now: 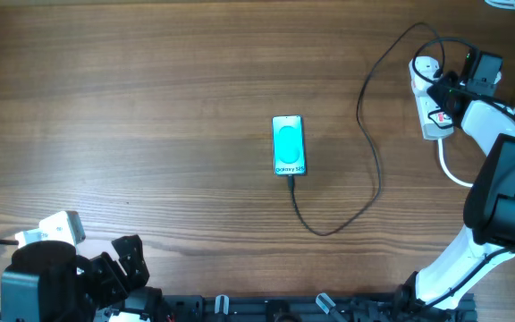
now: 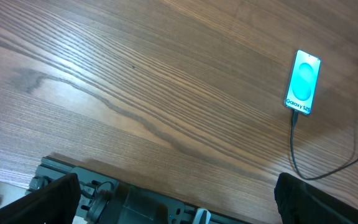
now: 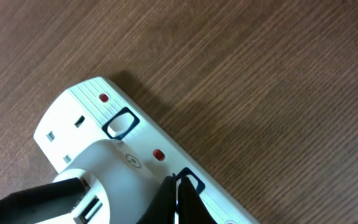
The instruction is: Plug charger to phone and switch on socket
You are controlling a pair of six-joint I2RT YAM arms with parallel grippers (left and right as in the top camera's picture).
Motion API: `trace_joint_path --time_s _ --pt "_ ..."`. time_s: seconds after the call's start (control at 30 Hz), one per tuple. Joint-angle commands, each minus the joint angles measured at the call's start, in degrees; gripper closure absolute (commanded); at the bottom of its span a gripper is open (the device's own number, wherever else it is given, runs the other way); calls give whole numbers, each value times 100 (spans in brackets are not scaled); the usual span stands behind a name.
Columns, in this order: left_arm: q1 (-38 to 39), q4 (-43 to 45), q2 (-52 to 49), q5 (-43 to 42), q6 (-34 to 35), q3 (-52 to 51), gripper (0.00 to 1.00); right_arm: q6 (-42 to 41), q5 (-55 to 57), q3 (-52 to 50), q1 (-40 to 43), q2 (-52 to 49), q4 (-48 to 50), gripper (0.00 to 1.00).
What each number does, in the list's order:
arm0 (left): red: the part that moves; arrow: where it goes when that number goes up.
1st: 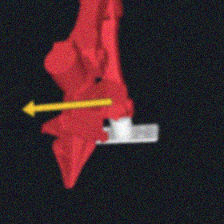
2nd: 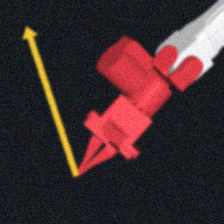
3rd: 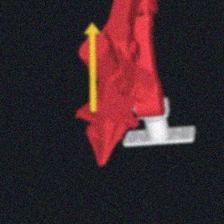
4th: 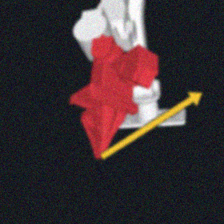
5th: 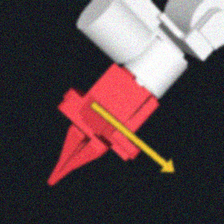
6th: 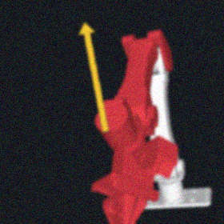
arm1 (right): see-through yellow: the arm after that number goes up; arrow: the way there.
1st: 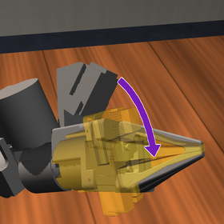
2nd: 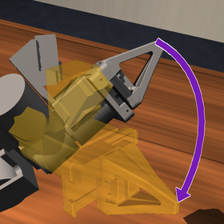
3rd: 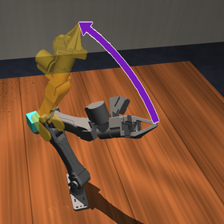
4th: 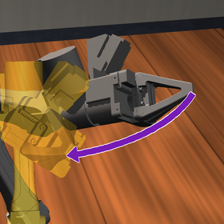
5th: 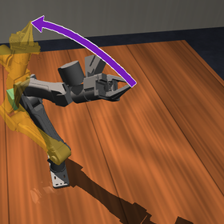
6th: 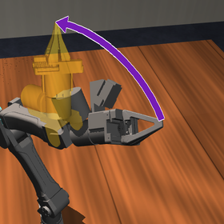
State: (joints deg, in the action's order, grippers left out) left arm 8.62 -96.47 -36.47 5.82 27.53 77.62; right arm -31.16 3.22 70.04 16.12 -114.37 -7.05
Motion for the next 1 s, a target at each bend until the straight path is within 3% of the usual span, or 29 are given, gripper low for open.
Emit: trace_joint_path --time_s 0.0,0.37,0.63,0.77,0.97 --pt "15 -2 22 90 -4 -44 0 101 83 109 17 -107 42 95" --pt "15 -2 22 87 -4 -44 0 275 -297 109 -435 -393 -151 95" --pt "15 -2 20 90 -4 -44 0 271 -295 111 -772 -367 -914 95" --pt "15 -2 20 87 -4 -44 0 275 -291 111 -769 44 -1384 95" --pt "15 0 22 94 -7 -44 0 498 -284 109 -822 1519 -2223 95"
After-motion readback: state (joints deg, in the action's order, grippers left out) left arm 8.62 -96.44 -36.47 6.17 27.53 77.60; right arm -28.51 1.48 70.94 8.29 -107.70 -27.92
